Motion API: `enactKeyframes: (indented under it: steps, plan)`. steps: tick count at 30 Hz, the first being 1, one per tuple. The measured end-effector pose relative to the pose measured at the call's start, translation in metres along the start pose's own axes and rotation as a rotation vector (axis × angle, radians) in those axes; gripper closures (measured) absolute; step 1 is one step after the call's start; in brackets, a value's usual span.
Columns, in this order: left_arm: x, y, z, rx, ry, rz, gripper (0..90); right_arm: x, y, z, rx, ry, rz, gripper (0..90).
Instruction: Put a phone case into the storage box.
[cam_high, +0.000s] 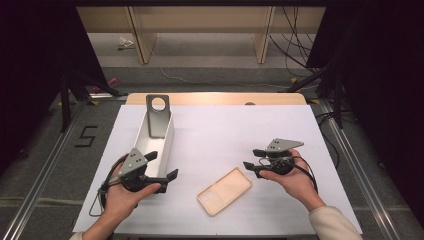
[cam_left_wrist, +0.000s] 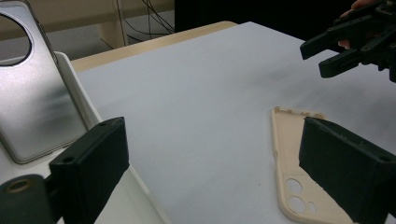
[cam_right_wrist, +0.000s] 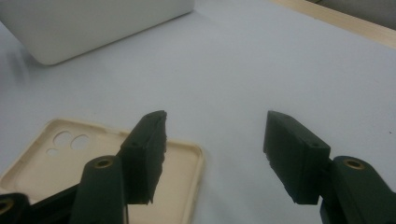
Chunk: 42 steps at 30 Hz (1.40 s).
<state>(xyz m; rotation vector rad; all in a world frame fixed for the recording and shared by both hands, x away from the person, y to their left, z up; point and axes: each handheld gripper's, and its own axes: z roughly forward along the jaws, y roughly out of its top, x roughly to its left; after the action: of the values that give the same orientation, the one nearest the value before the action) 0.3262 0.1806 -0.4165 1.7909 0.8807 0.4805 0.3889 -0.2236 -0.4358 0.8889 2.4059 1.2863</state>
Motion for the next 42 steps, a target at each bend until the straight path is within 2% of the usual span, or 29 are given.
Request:
enactKeyframes:
  steps: [8, 27, 34, 38, 42]
  plan:
    - [-0.003, 0.000, 0.001, 0.006, 0.000, 0.012, 8.2, 0.005, 0.001, -0.001, -0.001, 0.011, -0.018, 41.3]
    - [-0.001, -0.001, 0.002, 0.014, 0.001, 0.012, 8.2, 0.006, 0.002, -0.001, 0.002, 0.016, -0.016, 41.2]
    - [0.001, -0.002, 0.003, 0.015, 0.001, 0.003, 8.2, 0.011, 0.004, 0.001, 0.008, 0.039, -0.034, 41.4]
    - [0.001, -0.003, 0.004, 0.016, -0.009, 0.008, 8.2, 0.016, 0.007, 0.005, 0.026, 0.068, -0.058, 46.4]
    - [0.001, -0.004, 0.004, 0.019, -0.008, 0.001, 8.4, 0.023, 0.009, 0.008, 0.067, 0.150, -0.100, 65.2]
